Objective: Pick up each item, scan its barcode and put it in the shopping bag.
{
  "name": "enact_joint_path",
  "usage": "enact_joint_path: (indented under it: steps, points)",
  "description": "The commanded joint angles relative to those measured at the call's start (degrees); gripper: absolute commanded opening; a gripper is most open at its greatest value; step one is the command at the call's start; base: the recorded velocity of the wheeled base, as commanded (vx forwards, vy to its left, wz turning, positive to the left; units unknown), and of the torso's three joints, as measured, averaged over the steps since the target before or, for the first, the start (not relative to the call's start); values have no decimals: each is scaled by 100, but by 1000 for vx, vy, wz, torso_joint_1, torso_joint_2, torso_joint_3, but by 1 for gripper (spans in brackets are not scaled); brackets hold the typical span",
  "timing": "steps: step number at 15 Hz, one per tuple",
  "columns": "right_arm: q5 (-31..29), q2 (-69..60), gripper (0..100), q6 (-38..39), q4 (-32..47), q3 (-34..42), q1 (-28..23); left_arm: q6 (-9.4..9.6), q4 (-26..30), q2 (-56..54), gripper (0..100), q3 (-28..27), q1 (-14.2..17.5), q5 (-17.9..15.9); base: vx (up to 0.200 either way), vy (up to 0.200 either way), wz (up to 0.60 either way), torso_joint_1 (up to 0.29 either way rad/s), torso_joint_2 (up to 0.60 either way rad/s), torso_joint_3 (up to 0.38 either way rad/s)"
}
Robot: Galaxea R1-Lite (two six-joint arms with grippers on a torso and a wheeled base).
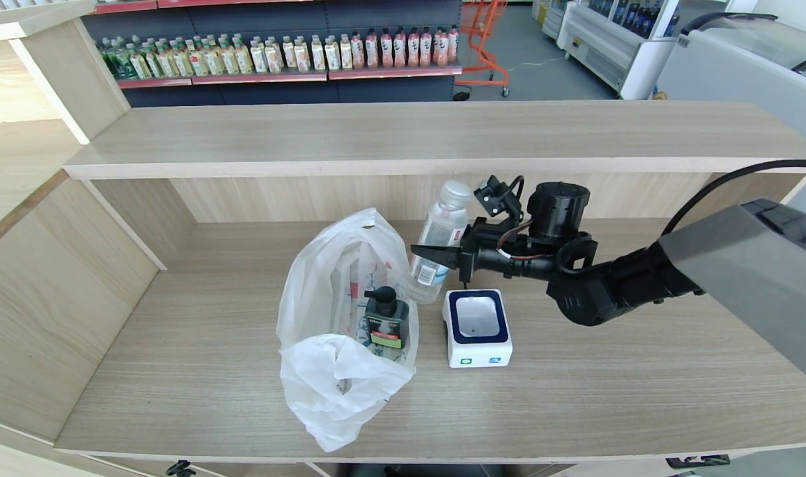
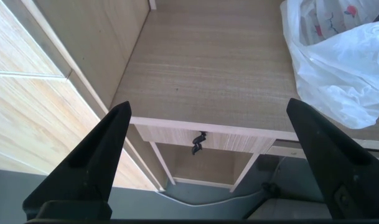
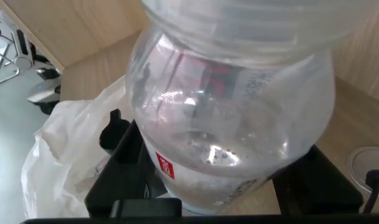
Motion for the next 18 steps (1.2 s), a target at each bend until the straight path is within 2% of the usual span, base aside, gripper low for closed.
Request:
enact_joint_path:
  steps: [1, 15, 18]
  points:
    - [4, 220, 0, 3, 2, -63, 37, 0, 1, 9, 100, 0, 1, 3, 0, 0, 0, 0, 0, 0]
    - [4, 1433, 0, -76, -6, -1707, 415, 0, 1, 9, 100, 0, 1, 3, 0, 0, 0, 0, 0, 0]
    - [13, 1547, 0, -375, 2, -1786, 441, 0, 1, 9, 100, 0, 1, 3, 0, 0, 0, 0, 0, 0]
